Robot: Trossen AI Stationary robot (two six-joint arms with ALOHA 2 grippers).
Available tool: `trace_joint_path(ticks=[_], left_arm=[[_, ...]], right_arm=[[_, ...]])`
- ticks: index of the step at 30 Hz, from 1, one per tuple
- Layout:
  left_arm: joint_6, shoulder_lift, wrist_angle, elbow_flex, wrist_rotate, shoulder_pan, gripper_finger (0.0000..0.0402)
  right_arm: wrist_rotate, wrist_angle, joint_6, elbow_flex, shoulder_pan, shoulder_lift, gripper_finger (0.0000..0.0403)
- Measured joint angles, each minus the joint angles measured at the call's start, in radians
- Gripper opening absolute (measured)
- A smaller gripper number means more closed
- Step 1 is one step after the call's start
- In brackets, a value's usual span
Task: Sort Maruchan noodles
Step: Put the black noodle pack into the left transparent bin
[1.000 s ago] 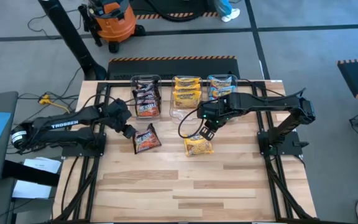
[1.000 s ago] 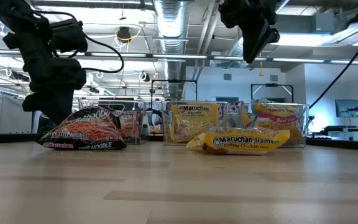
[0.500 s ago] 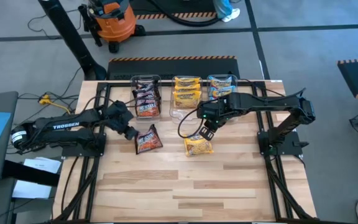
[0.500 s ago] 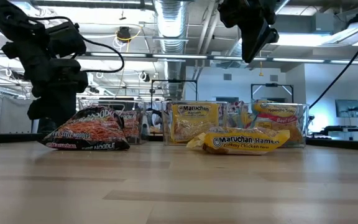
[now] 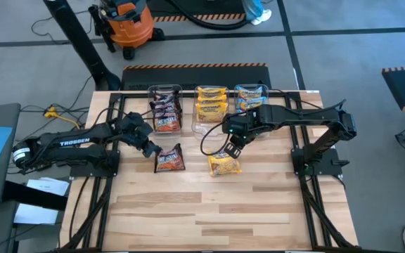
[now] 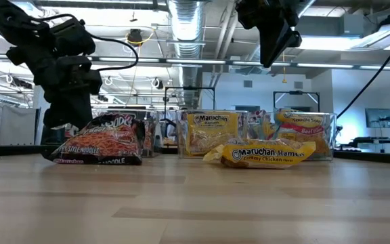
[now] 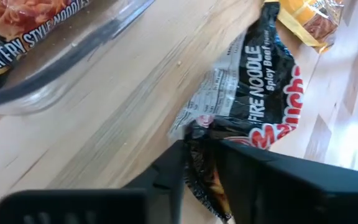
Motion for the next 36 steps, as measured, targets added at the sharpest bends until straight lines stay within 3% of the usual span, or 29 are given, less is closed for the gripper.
trace_joint_path(ticks=[5, 10, 16, 22, 34, 36], left_arm=[[0.0, 0.0, 0.003, 0.0, 0.001, 0.0, 0.0007], [-0.004, 0.0, 0.011, 0.0, 0.015, 0.0, 0.0001], [-0.04, 0.0, 0.08, 0.0, 0.147, -0.001, 0.0], [-0.053, 0.0, 0.083, 0.0, 0.188, -0.026, 0.0], [-0.09, 0.0, 0.117, 0.0, 0.183, -0.102, 0.0], [-0.094, 0.0, 0.12, 0.0, 0.175, -0.113, 0.0]], right_arm=[[0.0, 0.0, 0.0, 0.0, 0.0, 0.0, 0.0092], [0.0, 0.0, 0.0, 0.0, 0.0, 0.0, 0.0092], [-0.06, 0.026, -0.003, 0.0, 0.0, 0.0, 0.0092], [-0.249, 0.252, -0.176, 0.001, 0.006, 0.012, 0.0092], [-0.234, 0.526, -0.368, -0.004, -0.003, 0.119, 0.0092], [-0.232, 0.638, -0.4, 0.003, -0.001, 0.139, 0.0092]])
